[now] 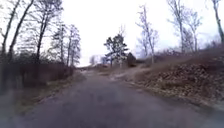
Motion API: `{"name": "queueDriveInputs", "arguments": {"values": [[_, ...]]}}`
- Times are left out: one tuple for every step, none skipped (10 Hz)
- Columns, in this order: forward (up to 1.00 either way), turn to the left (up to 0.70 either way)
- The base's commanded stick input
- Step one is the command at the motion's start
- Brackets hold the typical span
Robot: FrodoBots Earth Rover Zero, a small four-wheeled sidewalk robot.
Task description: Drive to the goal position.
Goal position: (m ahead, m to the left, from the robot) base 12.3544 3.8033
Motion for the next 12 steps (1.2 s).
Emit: {"name": "queueDriveInputs", "arguments": {"values": [[0.5, 0.01], [0.5, 0.01], [0.5, 0.01], [0.5, 0.01], [0.5, 0.01], [0.5, 0.01], [0.5, 0.01], [0.5, 0.01], [0.5, 0.01], [0.5, 0.01], [0.5, 0.01], [0.5, 0.01]]}}
